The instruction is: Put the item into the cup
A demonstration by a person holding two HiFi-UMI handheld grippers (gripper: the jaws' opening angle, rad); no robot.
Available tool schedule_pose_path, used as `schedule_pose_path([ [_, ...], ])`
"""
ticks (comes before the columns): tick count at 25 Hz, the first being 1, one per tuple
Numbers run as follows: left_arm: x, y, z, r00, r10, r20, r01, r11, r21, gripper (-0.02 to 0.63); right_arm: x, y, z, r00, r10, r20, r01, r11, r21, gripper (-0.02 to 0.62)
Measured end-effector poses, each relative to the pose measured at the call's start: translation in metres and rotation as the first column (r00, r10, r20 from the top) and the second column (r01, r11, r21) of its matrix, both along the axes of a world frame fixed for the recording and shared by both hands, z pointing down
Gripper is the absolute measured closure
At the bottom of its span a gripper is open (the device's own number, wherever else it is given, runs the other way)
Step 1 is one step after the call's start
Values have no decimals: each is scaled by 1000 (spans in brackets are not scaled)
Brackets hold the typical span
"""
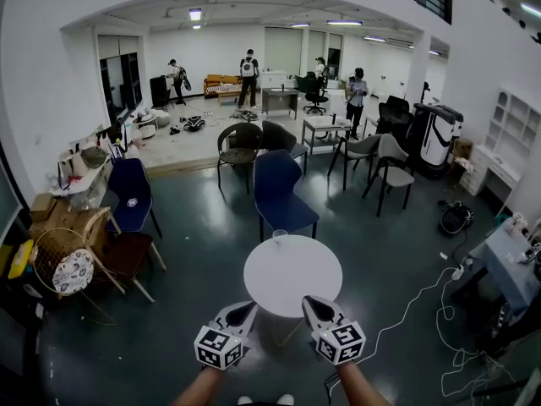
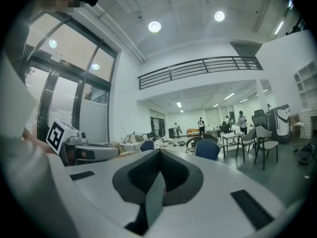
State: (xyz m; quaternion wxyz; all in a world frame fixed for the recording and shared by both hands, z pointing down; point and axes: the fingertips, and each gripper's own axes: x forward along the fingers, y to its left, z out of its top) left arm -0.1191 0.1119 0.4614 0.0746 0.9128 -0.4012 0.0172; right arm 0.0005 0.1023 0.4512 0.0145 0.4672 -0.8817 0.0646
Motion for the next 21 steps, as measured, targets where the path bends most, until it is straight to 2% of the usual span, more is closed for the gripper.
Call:
schedule_pose_path([
  [12, -26, 10, -6, 1000, 2, 1, -2, 1000, 10, 590, -26, 9, -5, 1000, -9, -10, 9, 1000, 10, 578],
  [21, -29, 16, -5, 1000, 1, -12, -1, 1000, 0, 591, -28, 17, -1, 1000, -8, -11, 8, 1000, -5, 578],
])
